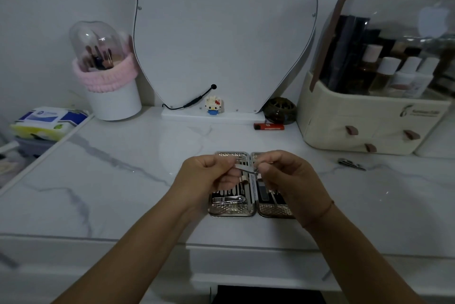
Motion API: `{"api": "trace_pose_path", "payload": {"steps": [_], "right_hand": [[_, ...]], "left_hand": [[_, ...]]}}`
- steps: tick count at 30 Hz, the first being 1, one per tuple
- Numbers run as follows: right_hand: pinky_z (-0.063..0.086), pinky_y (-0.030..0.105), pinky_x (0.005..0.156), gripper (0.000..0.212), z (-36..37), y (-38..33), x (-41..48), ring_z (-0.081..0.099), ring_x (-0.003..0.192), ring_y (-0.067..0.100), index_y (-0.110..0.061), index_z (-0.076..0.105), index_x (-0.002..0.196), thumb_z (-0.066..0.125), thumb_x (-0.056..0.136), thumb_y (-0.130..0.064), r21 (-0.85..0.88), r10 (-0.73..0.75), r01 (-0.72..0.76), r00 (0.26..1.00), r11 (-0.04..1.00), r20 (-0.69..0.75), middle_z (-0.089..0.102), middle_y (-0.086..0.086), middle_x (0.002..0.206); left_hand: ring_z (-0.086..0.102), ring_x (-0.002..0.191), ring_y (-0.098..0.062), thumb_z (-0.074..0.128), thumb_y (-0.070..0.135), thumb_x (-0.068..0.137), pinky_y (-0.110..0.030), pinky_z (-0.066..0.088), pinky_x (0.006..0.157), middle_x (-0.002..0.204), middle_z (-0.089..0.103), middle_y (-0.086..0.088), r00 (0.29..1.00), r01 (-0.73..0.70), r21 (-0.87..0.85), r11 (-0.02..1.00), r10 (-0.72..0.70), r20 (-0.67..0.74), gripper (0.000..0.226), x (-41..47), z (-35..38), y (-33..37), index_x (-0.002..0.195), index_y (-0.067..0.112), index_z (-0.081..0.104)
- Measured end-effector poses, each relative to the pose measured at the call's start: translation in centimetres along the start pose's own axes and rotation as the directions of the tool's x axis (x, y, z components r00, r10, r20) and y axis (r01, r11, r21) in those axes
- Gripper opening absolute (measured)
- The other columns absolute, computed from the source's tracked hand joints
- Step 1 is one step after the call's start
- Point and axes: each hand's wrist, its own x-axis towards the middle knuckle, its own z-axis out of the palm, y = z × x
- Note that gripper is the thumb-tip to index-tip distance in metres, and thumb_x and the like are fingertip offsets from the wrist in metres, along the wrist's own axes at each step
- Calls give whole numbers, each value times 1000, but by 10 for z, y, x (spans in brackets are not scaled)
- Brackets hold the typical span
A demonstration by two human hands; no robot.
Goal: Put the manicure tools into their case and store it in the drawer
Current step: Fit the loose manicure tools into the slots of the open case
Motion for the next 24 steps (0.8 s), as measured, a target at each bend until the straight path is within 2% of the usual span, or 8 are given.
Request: {"api": "trace_pose_path", "payload": {"steps": [2, 4, 6, 9, 12, 15, 21, 24], "right_hand": [[46, 18, 50, 28, -4, 2, -1, 52, 51, 9, -17, 69, 71, 81, 57, -38, 149, 6, -3, 1000, 989, -16, 63, -1, 63], [51, 19, 56, 23, -8, 4, -2, 57, 55, 11, -16, 68, 72, 78, 63, -34, 179, -12, 24, 998, 983, -66, 66, 2, 68], [52, 21, 59, 5, -5, 6, -4, 60, 59, 13, -11, 66, 76, 68, 78, -16, 69, -40, 45, 996, 997, -78, 67, 4, 69], [51, 19, 59, 5, 1, 7, -6, 62, 58, 11, 3, 61, 82, 56, 82, 2, -54, -56, 53, 998, 997, -43, 66, -1, 64], [51, 19, 60, 11, 4, 2, -8, 61, 58, 12, 4, 61, 82, 59, 77, -5, -59, -67, 66, 998, 996, -16, 65, 0, 63], [50, 17, 58, 3, 6, 0, -8, 59, 56, 6, -6, 65, 76, 63, 76, -4, -124, -71, 60, 994, 990, -85, 67, -5, 63], [44, 8, 54, 13, 16, 7, -15, 57, 54, -2, -15, 71, 86, 59, 85, -10, -453, -139, 25, 965, 891, -221, 64, -10, 61], [44, 11, 51, 19, 17, 7, -16, 52, 49, 1, -10, 68, 84, 51, 90, -4, -384, -88, 11, 979, 923, -183, 62, -10, 58]], "left_hand": [[60, 48, -11, 64, 8, 82, -17, 49, 47, 61, 67, -10, 999, 40, -64, 997, -42, -30, 12, 1, -7, -2, 74, 0, 68], [60, 50, -12, 65, 6, 81, -17, 49, 48, 64, 67, -12, 998, 59, -73, 996, -61, -23, 12, 0, -13, -6, 71, 1, 69], [60, 56, -12, 64, 7, 81, -17, 50, 53, 69, 67, -11, 999, 46, -49, 998, -45, 22, 11, -1, -13, -9, 71, 3, 69], [56, 59, -12, 58, 18, 87, -18, 47, 56, 69, 65, -8, 996, -11, -22, 1000, 13, 88, 19, -6, -9, -9, 86, 2, 68], [55, 54, -10, 57, 14, 87, -16, 44, 51, 64, 65, -8, 989, -67, 54, 996, 60, 132, 19, -9, -6, -6, 85, -1, 69], [56, 53, -9, 63, 2, 81, -15, 47, 52, 64, 67, -8, 988, -93, 93, 991, 81, 130, 8, -10, -5, -6, 80, -2, 70], [51, 50, -11, 69, -1, 73, -22, 45, 54, 55, 62, -5, 994, -82, 85, 993, 75, 85, 7, -6, -4, -11, 79, 0, 73], [52, 51, -11, 69, -3, 74, -21, 46, 54, 57, 63, -6, 993, -85, 104, 991, 76, 85, 9, -6, -7, -13, 82, -1, 73]]}}
